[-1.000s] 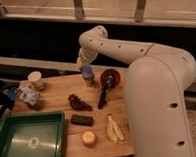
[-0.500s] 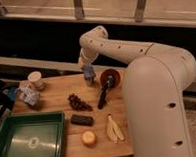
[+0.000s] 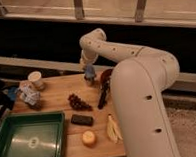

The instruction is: Place sponge in metal cup

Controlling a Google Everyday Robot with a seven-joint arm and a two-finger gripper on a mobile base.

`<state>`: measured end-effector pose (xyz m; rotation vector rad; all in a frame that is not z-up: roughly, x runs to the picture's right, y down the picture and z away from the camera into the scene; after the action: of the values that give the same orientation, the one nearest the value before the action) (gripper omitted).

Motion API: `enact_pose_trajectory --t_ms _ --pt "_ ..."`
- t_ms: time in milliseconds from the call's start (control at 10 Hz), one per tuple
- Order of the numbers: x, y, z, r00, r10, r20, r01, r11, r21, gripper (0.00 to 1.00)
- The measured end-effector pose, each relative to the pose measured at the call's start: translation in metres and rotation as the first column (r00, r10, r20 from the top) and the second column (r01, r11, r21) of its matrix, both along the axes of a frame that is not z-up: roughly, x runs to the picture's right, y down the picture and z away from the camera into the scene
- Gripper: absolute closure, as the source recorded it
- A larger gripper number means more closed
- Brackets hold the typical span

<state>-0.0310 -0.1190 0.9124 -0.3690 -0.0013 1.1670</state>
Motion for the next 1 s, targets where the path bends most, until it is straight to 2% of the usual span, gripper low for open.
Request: enact_pose_trajectory --t_ms 200,400,700,1000 --pt "-0.009 0.011 0.019 0.999 0.026 0.034 -0.025 0.9991 -0.035 1.00" --pt "-0.019 0.016 0.029 0.997 0.041 0.062 -0.038 0.9979 -0.052 1.00" --pt "-0.018 0.018 0.037 0.997 0.051 0.061 -0.047 0.9968 -0.064 0.98" --pt "-0.009 0.014 0.045 0.999 0.040 0.031 -0.038 0.9974 -0.061 0.69"
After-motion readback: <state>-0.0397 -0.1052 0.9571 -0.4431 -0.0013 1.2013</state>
